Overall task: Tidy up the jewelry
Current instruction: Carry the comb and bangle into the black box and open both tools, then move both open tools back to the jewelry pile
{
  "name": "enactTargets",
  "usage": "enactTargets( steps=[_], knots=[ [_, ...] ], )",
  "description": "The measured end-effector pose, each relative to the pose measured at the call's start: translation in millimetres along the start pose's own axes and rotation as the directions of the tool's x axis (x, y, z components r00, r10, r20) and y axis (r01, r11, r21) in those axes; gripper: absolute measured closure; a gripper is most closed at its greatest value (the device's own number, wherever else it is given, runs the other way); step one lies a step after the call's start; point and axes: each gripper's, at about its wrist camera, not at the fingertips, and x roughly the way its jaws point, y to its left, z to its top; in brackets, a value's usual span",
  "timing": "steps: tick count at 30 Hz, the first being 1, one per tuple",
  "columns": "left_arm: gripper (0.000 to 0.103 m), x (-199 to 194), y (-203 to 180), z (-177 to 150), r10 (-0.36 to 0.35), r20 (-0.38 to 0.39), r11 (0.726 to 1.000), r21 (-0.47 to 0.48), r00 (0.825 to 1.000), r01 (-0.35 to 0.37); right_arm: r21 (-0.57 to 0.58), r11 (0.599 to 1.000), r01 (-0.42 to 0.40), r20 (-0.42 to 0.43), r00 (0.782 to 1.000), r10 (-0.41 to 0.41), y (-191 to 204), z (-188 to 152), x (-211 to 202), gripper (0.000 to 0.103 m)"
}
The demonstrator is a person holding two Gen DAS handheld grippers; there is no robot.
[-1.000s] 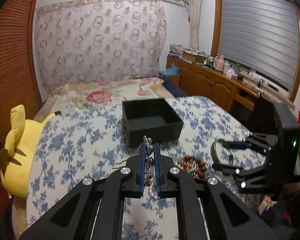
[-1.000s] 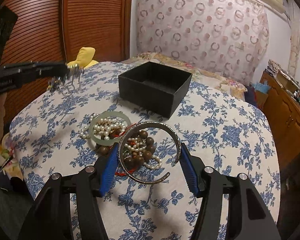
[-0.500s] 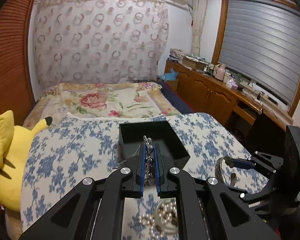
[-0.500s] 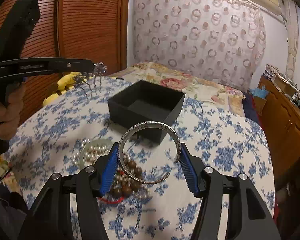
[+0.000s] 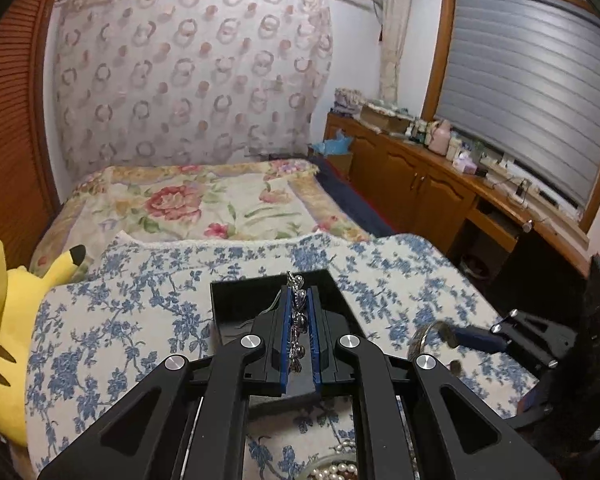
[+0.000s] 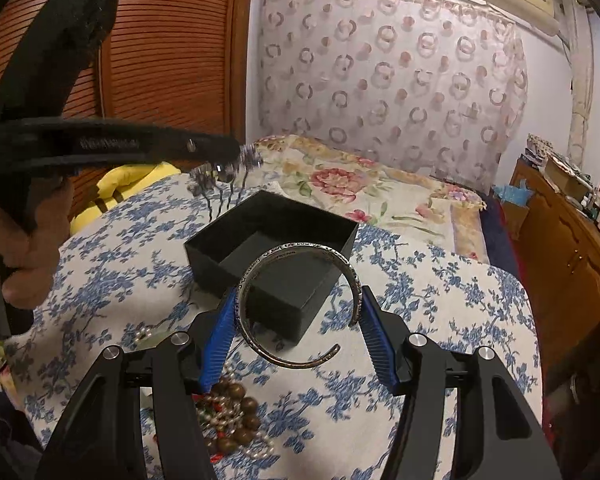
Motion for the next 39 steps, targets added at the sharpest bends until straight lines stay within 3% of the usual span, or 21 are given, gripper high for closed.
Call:
enactTargets(
  steps=[3, 14, 17, 22, 25, 33, 39],
  knots=[
    [0.096, 13, 7, -3, -0.003, -0.028, 1.0, -0.023, 1.0, 0.002, -0.002, 1.0, 0.001, -0.003, 1.0, -0.001, -5, 2, 8, 0.041],
    [0.073, 6, 32, -21, 0.04, -0.012, 0.997, -0.06, 0.999, -0.041, -0.03, 0.999, -0.033, -0.031, 0.999, 0.032, -6, 17, 45, 0.041],
    [0.063, 1, 43, -28, 0.061, -0.009, 0.996, -0.067, 0.998, -0.062, -0.036, 0.998, -0.047, -0.043, 0.998, 0.045, -2, 25, 59, 0.041],
    [0.033, -10, 57, -42, 0.118, -0.003, 0.991, -0.06, 0.993, -0.118, -0.049, 0.997, -0.061, -0.086, 0.995, 0.057, 4, 43, 90, 0.041],
    [0.023, -14, 64, -49, 0.146, -0.003, 0.988, -0.05, 0.989, -0.146, -0.063, 0.997, -0.051, -0.122, 0.992, 0.043, 7, 48, 108, 0.041],
    [0.015, -20, 81, -68, 0.163, -0.024, 0.984, -0.068, 0.986, -0.164, -0.041, 0.998, -0.045, -0.14, 0.989, 0.039, 6, 50, 122, 0.036],
    [0.008, -29, 75, -86, 0.167, -0.015, 0.983, -0.069, 0.986, -0.168, -0.027, 0.998, -0.052, -0.09, 0.995, 0.049, 1, 41, 90, 0.036]
  ],
)
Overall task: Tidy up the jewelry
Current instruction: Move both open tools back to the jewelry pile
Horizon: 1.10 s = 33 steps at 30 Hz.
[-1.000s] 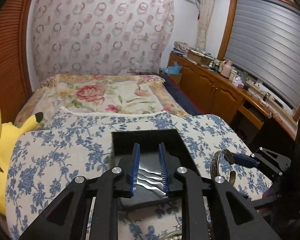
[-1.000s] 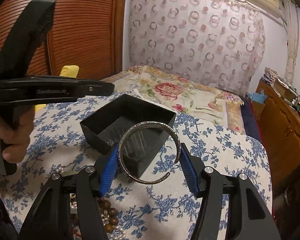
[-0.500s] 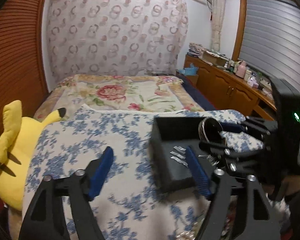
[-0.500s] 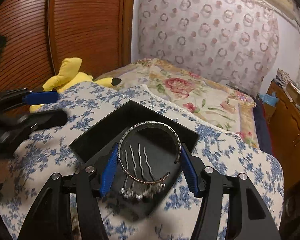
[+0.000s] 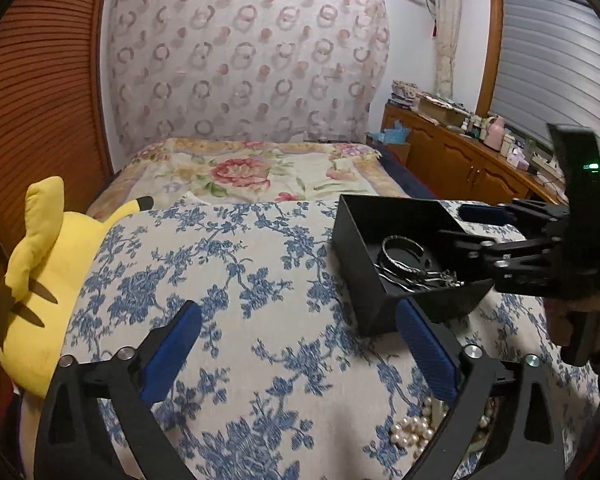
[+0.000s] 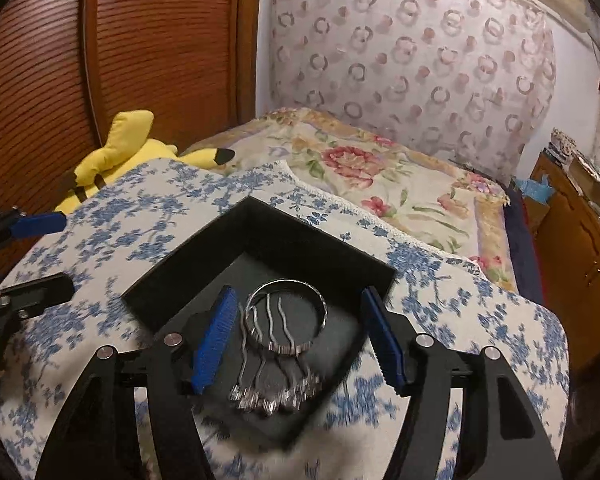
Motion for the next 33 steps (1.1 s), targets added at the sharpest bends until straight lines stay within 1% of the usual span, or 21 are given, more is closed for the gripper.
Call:
enactTargets(
  steps=[3, 7, 9, 11, 15, 18, 22, 25, 28, 33],
  knots=[
    [0.008, -8, -9, -12, -0.024, 0.001, 1.0, 0.008, 1.0, 0.024, 0.03, 0.999, -0.027, 0.035, 0.999, 0.026, 1, -19, -31, 0.036],
    [0.008, -17, -26, -27, -0.048, 0.0, 0.998, 0.049, 0.999, 0.048, 0.026, 0.999, -0.034, 0.051, 0.998, 0.033, 7, -46, -64, 0.036],
    [0.008, -19, -36, -34, -0.068, -0.01, 0.995, 0.075, 0.998, 0.069, 0.029, 0.998, -0.051, 0.051, 0.998, 0.049, 9, -63, -78, 0.037],
    [0.008, -20, -45, -40, -0.089, -0.031, 0.992, 0.09, 0.996, 0.092, 0.036, 0.998, -0.057, 0.043, 0.998, 0.055, 9, -77, -86, 0.041],
    [0.008, -25, -63, -48, -0.123, -0.051, 0.985, 0.117, 0.991, 0.128, 0.063, 0.996, -0.066, 0.01, 0.998, 0.066, 11, -107, -93, 0.044],
    [0.008, -27, -75, -52, -0.154, -0.07, 0.978, 0.135, 0.986, 0.162, 0.075, 0.995, -0.058, -0.009, 0.998, 0.059, 12, -124, -94, 0.045],
    [0.008, -24, -88, -54, -0.165, -0.103, 0.971, 0.157, 0.981, 0.18, 0.091, 0.995, -0.048, -0.031, 0.998, 0.051, 12, -137, -95, 0.045],
    [0.008, -19, -95, -57, -0.173, -0.128, 0.967, 0.165, 0.977, 0.193, 0.075, 0.997, -0.023, -0.052, 0.998, 0.027, 15, -146, -92, 0.045],
    [0.008, -15, -102, -59, -0.177, -0.146, 0.963, 0.181, 0.973, 0.202, 0.071, 0.997, -0.016, -0.064, 0.998, 0.02, 16, -150, -90, 0.045],
    [0.008, -7, -109, -61, -0.168, -0.178, 0.96, 0.192, 0.97, 0.202, 0.074, 0.997, -0.024, -0.061, 0.998, 0.028, 17, -153, -90, 0.045]
  ],
)
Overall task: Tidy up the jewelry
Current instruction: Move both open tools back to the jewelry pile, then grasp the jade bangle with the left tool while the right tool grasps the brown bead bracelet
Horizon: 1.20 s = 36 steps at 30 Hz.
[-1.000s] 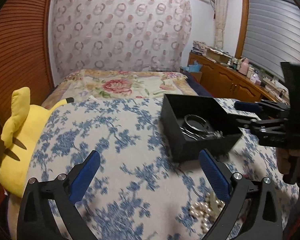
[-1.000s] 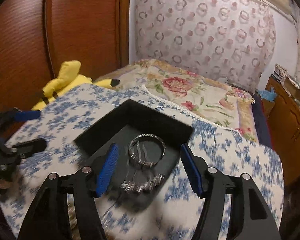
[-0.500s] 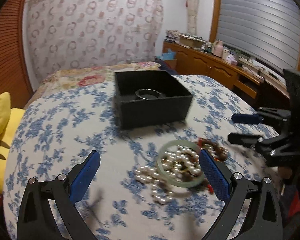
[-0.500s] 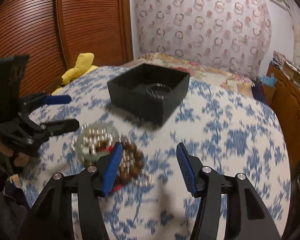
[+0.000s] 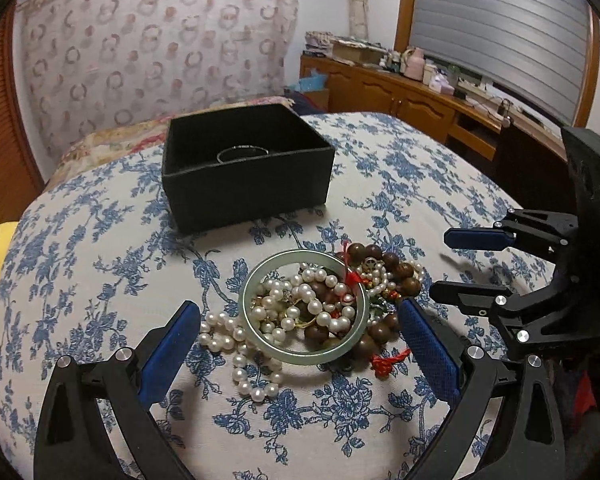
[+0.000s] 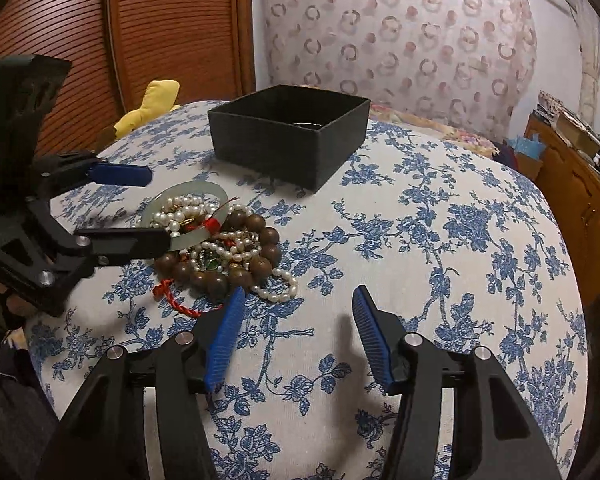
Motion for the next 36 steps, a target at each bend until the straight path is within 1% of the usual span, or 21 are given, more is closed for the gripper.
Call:
enactTargets(
  steps=[3, 7, 11, 13, 15, 17, 18, 23, 30, 31, 32, 33, 35, 36],
  knots=[
    [0.008, 5, -1, 3, 0.005, -0.013, 1.0, -0.002, 1.0, -0.005, 0.03, 0.999, -0.02, -0.001, 1.0, 0.02, -5, -1, 0, 0.045],
    [0.008, 12, -1, 8, 0.016, -0.035, 1.0, 0.004, 0.999, -0.015, 0.046, 0.999, -0.016, 0.005, 1.0, 0.016, -7, -1, -1, 0.045],
    [0.009, 17, -2, 12, 0.0, -0.042, 1.0, -0.003, 0.999, 0.0, 0.066, 0.998, -0.025, 0.009, 1.0, 0.024, -10, -1, -2, 0.045],
    [0.02, 19, -2, 13, -0.001, -0.047, 1.0, -0.001, 0.999, 0.0, 0.071, 0.997, -0.025, 0.012, 1.0, 0.024, -10, -1, -3, 0.045],
    [0.027, 21, -2, 13, 0.012, -0.057, 1.0, 0.003, 0.998, -0.012, 0.069, 0.997, -0.023, 0.013, 1.0, 0.022, -10, -1, -3, 0.045],
    [0.03, 23, -4, 12, 0.019, -0.062, 1.0, 0.018, 0.998, -0.018, 0.067, 0.997, -0.023, 0.015, 1.0, 0.022, -9, -2, -3, 0.045],
    [0.034, 22, -5, 11, 0.018, -0.06, 1.0, 0.025, 0.998, -0.017, 0.067, 0.997, -0.024, 0.014, 1.0, 0.023, -9, -2, -3, 0.045],
    [0.034, 15, -13, 6, 0.044, -0.039, 0.996, 0.074, 0.998, -0.041, 0.067, 0.998, -0.023, 0.014, 1.0, 0.022, -9, -2, -3, 0.045],
    [0.034, -12, -6, -1, 0.044, 0.029, 0.999, 0.018, 0.999, -0.045, 0.038, 0.999, -0.002, 0.007, 1.0, 0.002, -5, 0, -2, 0.045],
    [0.034, -14, -4, -1, 0.043, 0.034, 0.999, 0.01, 0.999, -0.043, 0.02, 1.0, 0.001, 0.007, 1.0, -0.001, -3, 0, -2, 0.054],
    [0.034, -17, -2, -3, 0.041, 0.039, 0.999, -0.002, 0.998, -0.041, 0.011, 1.0, 0.005, 0.009, 1.0, -0.005, -1, 1, -3, 0.057],
    [0.034, -21, 0, -4, 0.04, 0.046, 0.999, -0.013, 0.998, -0.039, 0.008, 1.0, 0.011, 0.015, 1.0, -0.011, 0, 2, -3, 0.058],
    [0.034, -25, 3, -6, 0.039, 0.055, 0.999, -0.027, 0.998, -0.038, 0.018, 1.0, -0.012, 0.019, 1.0, 0.012, -2, 7, -3, 0.071],
    [0.034, -27, 5, -6, 0.04, 0.058, 0.999, -0.033, 0.998, -0.038, 0.028, 0.999, -0.019, 0.024, 1.0, 0.018, -4, 11, -4, 0.072]
  ],
)
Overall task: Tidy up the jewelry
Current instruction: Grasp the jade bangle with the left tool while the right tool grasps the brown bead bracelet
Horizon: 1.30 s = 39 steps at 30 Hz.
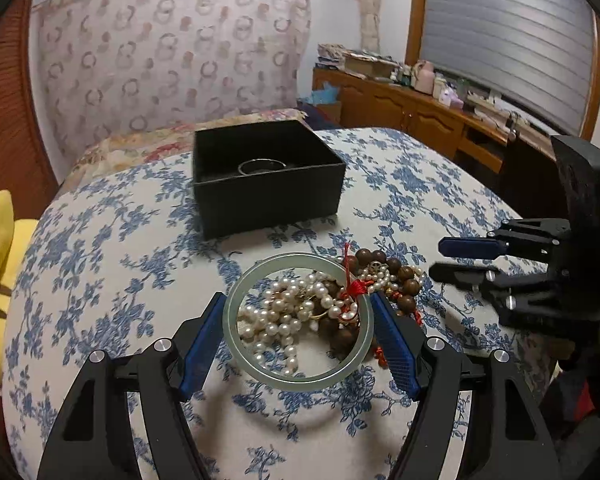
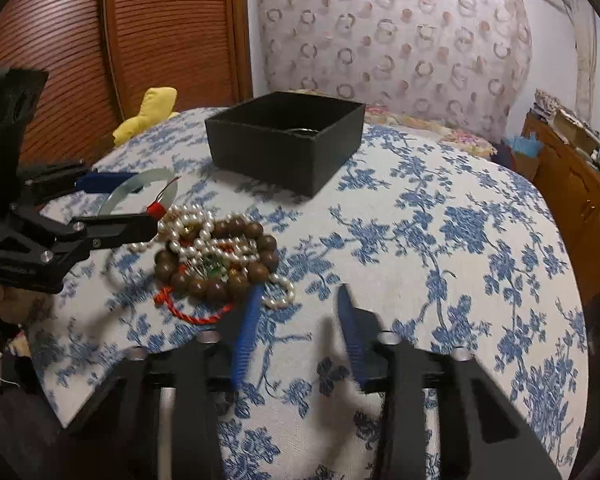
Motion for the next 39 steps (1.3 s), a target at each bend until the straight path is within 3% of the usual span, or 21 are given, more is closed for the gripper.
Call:
enactTargets(
  steps=[8, 20, 25, 39],
  knots=[
    [0.034, -8, 9, -2, 0.006, 0.019, 1.0, -0.03, 1.0, -0.005, 0.011, 0.999, -0.049, -0.036, 0.998, 0.05, -1, 26, 20, 0.075],
    [0.034, -14, 15, -5, 0.011, 0.027, 0.999, -0.039, 1.0, -0.01, 0.02, 0.995, -0.093, -0.103, 0.99, 0.095, 5, 28, 41, 0.077],
    [0.034, -15, 15, -6, 0.009, 0.029, 0.999, -0.038, 1.0, -0.007, 0.002, 0.993, -0.119, -0.119, 0.986, 0.118, 11, 29, 42, 0.088],
    [0.034, -20, 17, -4, 0.014, 0.045, 0.999, -0.05, 0.999, -0.012, -0.024, 0.99, -0.136, 0.043, 0.99, 0.137, 15, 56, -12, 0.088]
  ],
)
